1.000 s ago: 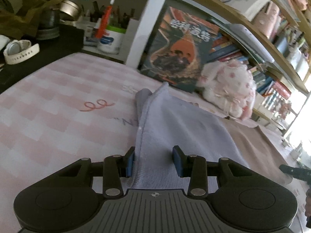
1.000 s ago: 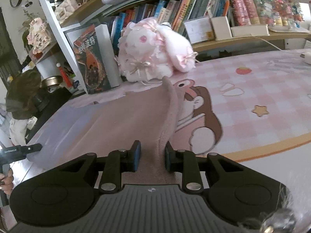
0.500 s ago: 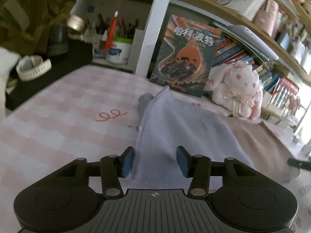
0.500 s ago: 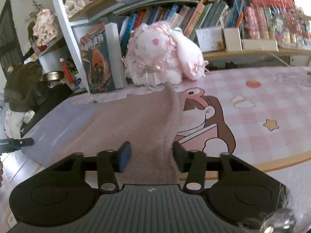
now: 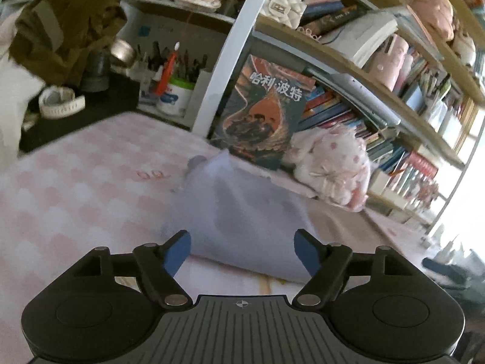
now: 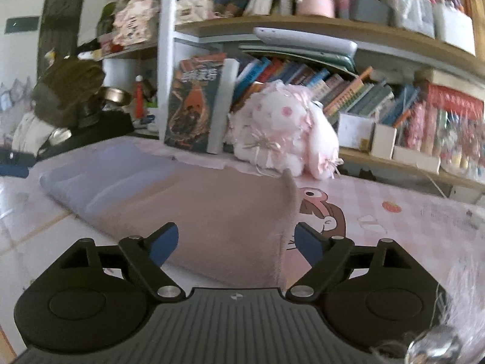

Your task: Fold clothes

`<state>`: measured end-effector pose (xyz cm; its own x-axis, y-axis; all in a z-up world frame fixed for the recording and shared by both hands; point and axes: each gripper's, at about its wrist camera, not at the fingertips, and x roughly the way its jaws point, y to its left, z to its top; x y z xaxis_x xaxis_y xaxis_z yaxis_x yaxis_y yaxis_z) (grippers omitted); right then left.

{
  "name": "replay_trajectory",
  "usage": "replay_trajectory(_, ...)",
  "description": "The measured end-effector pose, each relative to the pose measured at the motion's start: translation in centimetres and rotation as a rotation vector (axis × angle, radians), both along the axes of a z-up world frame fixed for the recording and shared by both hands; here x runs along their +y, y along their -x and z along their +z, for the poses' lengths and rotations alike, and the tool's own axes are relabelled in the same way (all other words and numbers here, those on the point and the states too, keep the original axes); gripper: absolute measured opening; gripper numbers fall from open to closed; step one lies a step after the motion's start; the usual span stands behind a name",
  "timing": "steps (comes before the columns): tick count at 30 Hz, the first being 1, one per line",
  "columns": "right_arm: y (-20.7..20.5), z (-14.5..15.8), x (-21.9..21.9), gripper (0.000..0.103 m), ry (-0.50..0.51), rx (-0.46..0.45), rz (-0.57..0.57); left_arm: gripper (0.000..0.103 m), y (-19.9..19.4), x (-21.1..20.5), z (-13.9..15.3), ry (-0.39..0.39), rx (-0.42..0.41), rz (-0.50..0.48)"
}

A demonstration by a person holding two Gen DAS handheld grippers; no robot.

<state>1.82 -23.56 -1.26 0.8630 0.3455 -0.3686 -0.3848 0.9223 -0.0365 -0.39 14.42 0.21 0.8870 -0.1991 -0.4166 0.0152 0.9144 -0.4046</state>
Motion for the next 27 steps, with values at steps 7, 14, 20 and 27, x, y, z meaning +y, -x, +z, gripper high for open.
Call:
replay_trajectory(7,1.1,0.2,0.0,0.089,-0.005,-0.044,0.024,0.078,0.2,-0.7,-1.8,0.161,0.056,-0.014)
replay_trajectory(14,1.3,0.2,0.2,0.090,0.003,-0.052,0.021,0.078,-0.4,-0.8,-3.2,0.252,0.116,0.031)
replay_trajectory(20,1.4,0.2,0.2,0.090,0.004,-0.051,0.030,0.078,-0.9,0.8,-3.9,0.405,0.134,0.138)
replay_trajectory(27,1.0,0.1,0.2,0.090,0.002,-0.026,0.032,0.077,-2.1,1.9,-4.1,0.483,0.140,0.223)
